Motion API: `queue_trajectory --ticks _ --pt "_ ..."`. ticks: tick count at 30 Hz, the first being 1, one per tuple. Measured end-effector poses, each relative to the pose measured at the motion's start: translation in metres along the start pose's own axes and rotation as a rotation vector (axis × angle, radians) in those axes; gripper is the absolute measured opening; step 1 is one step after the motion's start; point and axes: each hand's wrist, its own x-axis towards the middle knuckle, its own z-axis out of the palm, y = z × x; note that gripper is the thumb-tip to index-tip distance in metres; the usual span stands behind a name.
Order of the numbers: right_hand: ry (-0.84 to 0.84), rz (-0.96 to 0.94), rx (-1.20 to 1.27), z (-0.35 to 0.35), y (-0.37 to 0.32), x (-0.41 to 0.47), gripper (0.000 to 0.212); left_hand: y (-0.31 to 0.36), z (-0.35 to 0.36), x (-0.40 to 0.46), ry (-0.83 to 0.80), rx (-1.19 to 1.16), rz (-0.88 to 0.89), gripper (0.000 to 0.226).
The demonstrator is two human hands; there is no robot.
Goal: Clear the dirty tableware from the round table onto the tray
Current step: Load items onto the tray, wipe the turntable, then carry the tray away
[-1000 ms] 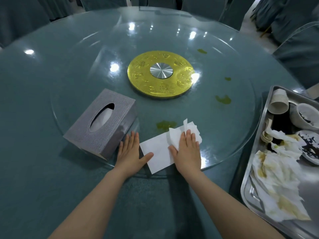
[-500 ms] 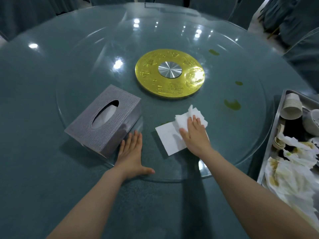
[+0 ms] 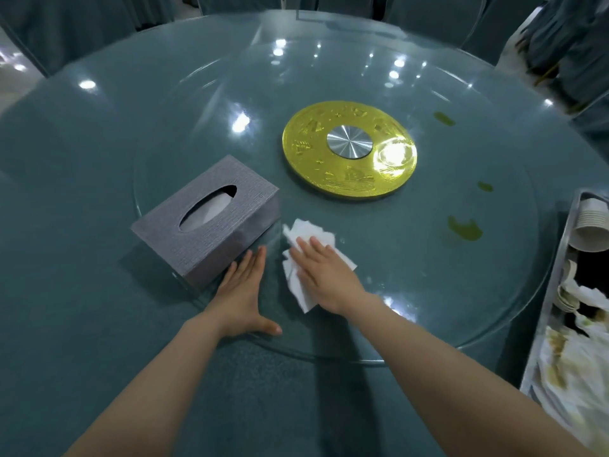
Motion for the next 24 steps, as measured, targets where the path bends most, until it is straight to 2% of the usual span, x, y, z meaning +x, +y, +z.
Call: queue_trajectory --ticks 4,8,13,16,18,24 --pt "0.006 -0.067 -0.01 0.01 -0.024 -0.004 0.051 -0.006 -0.016 -0.002 -0.02 -0.02 -0.009 0.151" --pt "-0.094 -0.192 0.022 -0.01 0.002 -0.025 0.065 -0.011 -0.024 -0.005 -0.025 -0.043 -0.027 0.151" --pt "-0.01 0.036 0.043 -0.024 0.069 -0.094 0.067 -0.022 -0.035 -0.002 -0.069 -0.024 -0.008 0.146" --pt "0.095 0.188 0.069 -0.022 0.086 -0.128 0.061 -0.029 -0.044 -0.001 -0.093 -0.006 -0.021 0.144" --pt "0.136 0.262 0.073 -0.021 0.098 -0.152 0.065 -0.035 -0.049 -0.002 -0.099 -0.004 -0.039 0.142" --pt "0.201 0.41 0.095 -0.025 0.117 -0.201 0.064 -0.041 -0.062 -0.012 -0.026 0.082 -0.068 0.125"
